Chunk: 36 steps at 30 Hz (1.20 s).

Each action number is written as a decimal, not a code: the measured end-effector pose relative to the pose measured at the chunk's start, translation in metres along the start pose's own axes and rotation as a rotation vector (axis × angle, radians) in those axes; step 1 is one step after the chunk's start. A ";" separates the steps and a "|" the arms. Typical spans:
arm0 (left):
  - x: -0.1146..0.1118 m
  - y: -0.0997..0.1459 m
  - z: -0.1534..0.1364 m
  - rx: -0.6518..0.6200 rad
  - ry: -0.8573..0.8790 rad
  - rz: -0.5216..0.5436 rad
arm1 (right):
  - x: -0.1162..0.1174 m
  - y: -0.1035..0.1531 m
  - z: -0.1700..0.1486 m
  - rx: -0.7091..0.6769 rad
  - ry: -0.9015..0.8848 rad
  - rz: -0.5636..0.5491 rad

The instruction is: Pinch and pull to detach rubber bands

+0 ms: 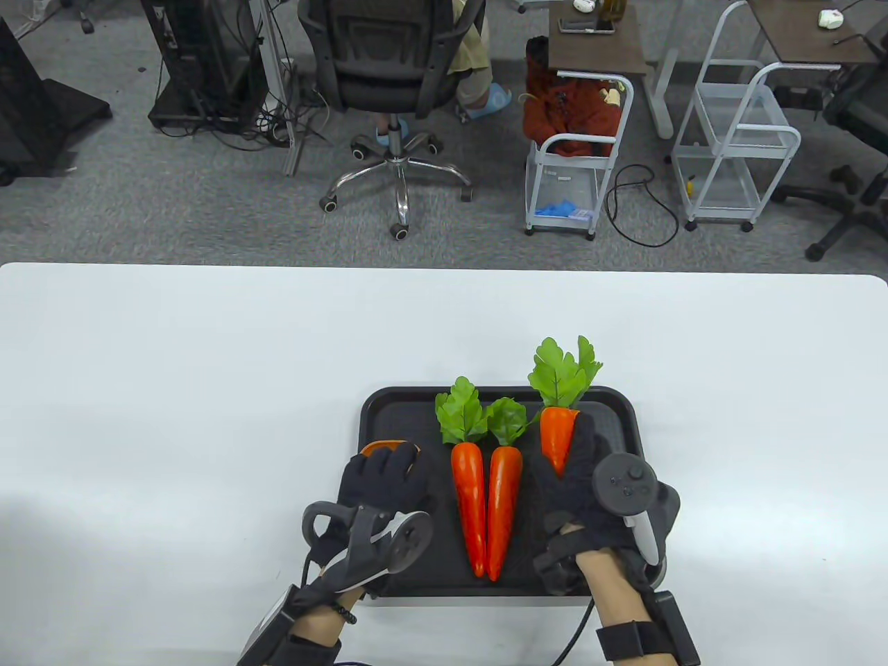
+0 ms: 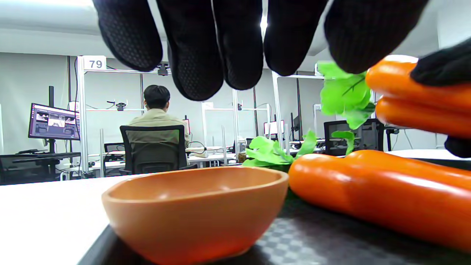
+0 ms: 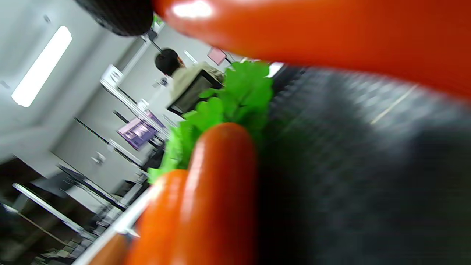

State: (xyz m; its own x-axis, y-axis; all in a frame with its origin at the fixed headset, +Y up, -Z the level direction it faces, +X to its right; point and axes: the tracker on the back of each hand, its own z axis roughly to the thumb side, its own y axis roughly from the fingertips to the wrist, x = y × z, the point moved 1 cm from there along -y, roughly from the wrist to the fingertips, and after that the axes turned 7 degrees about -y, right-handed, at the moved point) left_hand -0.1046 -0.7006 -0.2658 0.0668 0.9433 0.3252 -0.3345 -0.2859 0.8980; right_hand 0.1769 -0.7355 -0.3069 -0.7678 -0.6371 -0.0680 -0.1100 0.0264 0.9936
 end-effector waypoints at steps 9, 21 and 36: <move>0.003 0.006 0.001 -0.015 0.058 0.021 | 0.011 -0.017 -0.001 0.193 0.420 0.033; 0.001 0.005 0.001 -0.022 0.077 0.001 | 0.033 -0.033 -0.005 0.350 0.674 0.132; -0.001 0.006 -0.001 -0.012 0.089 -0.017 | 0.037 -0.025 -0.004 0.290 0.683 0.150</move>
State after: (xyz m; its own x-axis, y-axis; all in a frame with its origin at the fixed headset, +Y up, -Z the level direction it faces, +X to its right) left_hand -0.1078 -0.7031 -0.2608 -0.0113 0.9593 0.2823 -0.3453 -0.2687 0.8992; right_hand 0.1536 -0.7625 -0.3337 -0.2362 -0.9439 0.2307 -0.2695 0.2917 0.9178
